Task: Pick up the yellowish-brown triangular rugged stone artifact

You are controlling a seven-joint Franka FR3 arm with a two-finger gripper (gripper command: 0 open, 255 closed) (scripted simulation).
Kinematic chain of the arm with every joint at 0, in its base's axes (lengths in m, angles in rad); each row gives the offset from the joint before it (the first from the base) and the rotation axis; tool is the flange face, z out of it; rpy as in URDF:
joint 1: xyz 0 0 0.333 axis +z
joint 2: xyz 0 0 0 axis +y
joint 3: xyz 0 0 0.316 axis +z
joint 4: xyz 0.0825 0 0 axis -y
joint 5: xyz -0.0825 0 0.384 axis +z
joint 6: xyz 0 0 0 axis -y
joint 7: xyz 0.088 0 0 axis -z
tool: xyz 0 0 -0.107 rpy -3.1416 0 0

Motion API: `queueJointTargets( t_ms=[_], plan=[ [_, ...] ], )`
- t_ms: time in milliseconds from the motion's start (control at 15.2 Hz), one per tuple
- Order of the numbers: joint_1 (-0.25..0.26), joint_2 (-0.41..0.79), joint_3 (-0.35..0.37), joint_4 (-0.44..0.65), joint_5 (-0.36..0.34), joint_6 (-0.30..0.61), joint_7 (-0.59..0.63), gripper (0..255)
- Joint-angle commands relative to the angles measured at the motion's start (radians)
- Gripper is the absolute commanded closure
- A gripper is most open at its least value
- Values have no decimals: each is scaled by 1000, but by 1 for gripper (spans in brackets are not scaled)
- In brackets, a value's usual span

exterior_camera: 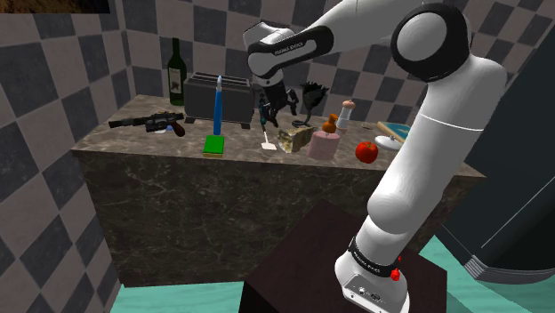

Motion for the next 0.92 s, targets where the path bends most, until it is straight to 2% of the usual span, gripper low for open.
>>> queueJointTargets(
  t_ms=[0,528,594,858],
  plan=[
    [-5,41,-7,18,-26,2,12,0],
    [-7,71,-9,-32,-34,76,44,0],
    [-7,70,-9,-33,-34,76,44,255],
    [-8,69,-9,-34,-34,77,44,255]
  ],
)
